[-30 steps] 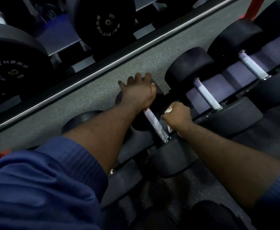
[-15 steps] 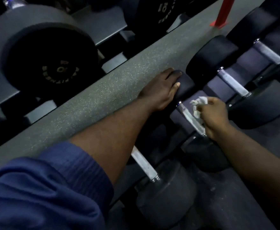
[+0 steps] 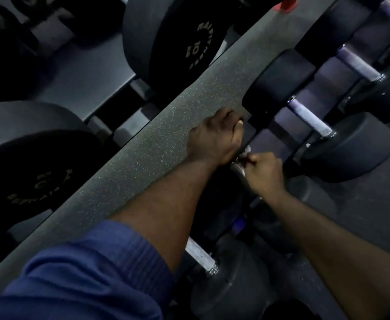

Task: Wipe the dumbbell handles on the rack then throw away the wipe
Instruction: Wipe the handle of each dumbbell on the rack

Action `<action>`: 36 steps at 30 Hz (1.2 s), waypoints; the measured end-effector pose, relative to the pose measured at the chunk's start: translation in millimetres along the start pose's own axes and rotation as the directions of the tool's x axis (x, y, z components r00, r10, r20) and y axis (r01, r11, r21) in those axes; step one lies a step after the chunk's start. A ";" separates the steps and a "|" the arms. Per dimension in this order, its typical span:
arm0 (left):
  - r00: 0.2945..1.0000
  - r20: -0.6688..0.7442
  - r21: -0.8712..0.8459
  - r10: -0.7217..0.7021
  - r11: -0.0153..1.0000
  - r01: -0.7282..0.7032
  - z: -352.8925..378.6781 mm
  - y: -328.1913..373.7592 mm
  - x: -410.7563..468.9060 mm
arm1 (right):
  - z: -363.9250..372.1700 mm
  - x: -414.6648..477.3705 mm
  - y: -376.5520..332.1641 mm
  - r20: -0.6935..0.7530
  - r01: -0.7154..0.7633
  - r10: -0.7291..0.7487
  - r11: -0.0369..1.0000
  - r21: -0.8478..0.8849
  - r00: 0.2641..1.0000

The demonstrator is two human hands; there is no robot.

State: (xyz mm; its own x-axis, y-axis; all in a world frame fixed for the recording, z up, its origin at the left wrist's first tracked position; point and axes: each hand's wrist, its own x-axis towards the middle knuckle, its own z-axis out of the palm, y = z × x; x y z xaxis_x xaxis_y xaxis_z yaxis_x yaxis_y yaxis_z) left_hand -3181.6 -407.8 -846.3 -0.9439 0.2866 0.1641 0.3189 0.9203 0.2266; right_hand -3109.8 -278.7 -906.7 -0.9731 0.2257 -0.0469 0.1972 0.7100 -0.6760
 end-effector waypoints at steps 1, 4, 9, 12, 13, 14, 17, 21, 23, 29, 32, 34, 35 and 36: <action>1.000 0.003 -0.001 0.003 1.000 -0.003 -0.8 -0.1 -0.4 | -4.0 7.9 -1.2 0.081 -0.095 0.093 0.995 0.015 0.992; 1.000 0.013 -0.004 -0.004 1.000 0.004 -3.3 0.1 -0.5 | -16.7 15.0 -2.1 0.144 -0.092 0.095 0.995 -0.023 0.985; 0.998 0.056 -0.024 -0.006 1.000 0.007 -1.3 -0.8 1.2 | -7.1 18.7 0.4 0.217 -0.162 0.163 0.987 -0.024 0.962; 0.997 0.075 -0.043 -0.016 0.999 0.019 -2.0 -0.4 2.1 | -7.7 21.1 3.4 0.222 -0.190 0.184 0.982 0.005 0.957; 0.997 0.071 -0.037 -0.017 0.999 0.020 -2.2 -1.1 1.9 | -11.5 16.5 3.2 0.191 -0.169 0.160 0.985 0.034 0.969; 0.998 0.065 -0.031 -0.012 0.999 0.014 -2.1 -1.9 2.5 | -15.3 12.2 4.1 0.175 -0.147 0.135 0.988 0.054 0.975; 0.997 0.080 -0.025 -0.001 1.000 0.003 -0.9 -3.2 1.9 | -18.1 15.3 2.4 0.301 -0.124 0.113 0.992 0.016 0.947; 0.996 0.090 -0.035 0.000 0.999 0.004 -0.8 -2.3 2.2 | -26.4 38.4 10.5 0.511 0.033 -0.009 0.999 -0.038 0.860; 0.997 0.081 -0.033 0.000 0.999 0.003 -1.0 -3.8 1.7 | -28.2 29.6 18.0 0.473 0.157 -0.129 0.987 -0.021 0.872; 0.996 0.088 -0.043 -0.005 0.999 0.009 -2.3 -2.0 0.7 | -35.3 52.0 25.7 0.595 0.136 -0.089 0.990 -0.034 0.799; 0.997 0.082 -0.044 -0.006 0.999 0.010 -2.8 -1.5 0.9 | -45.3 67.9 21.1 0.596 0.120 -0.109 0.993 0.021 0.795; 0.997 0.082 -0.051 -0.003 0.999 0.007 -3.8 -0.8 0.9 | -40.5 64.7 16.2 0.586 0.126 -0.080 0.991 -0.038 0.806; 0.996 0.086 -0.055 -0.001 0.998 0.006 -4.0 -0.6 1.4 | -35.3 60.7 14.8 0.595 0.095 -0.050 0.995 -0.044 0.802; 0.996 0.089 -0.055 -0.001 0.998 0.006 -3.9 -1.2 1.5 | -30.6 56.9 14.1 0.603 0.039 -0.022 0.999 -0.015 0.797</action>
State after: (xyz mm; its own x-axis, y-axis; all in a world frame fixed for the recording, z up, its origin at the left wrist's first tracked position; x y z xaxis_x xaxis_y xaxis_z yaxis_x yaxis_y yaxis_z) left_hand -3183.0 -409.5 -842.5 -0.9483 0.3078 0.0779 0.3171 0.9062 0.2797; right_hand -3158.8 -235.5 -896.5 -0.8521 -0.2380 -0.4661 0.1607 0.7286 -0.6658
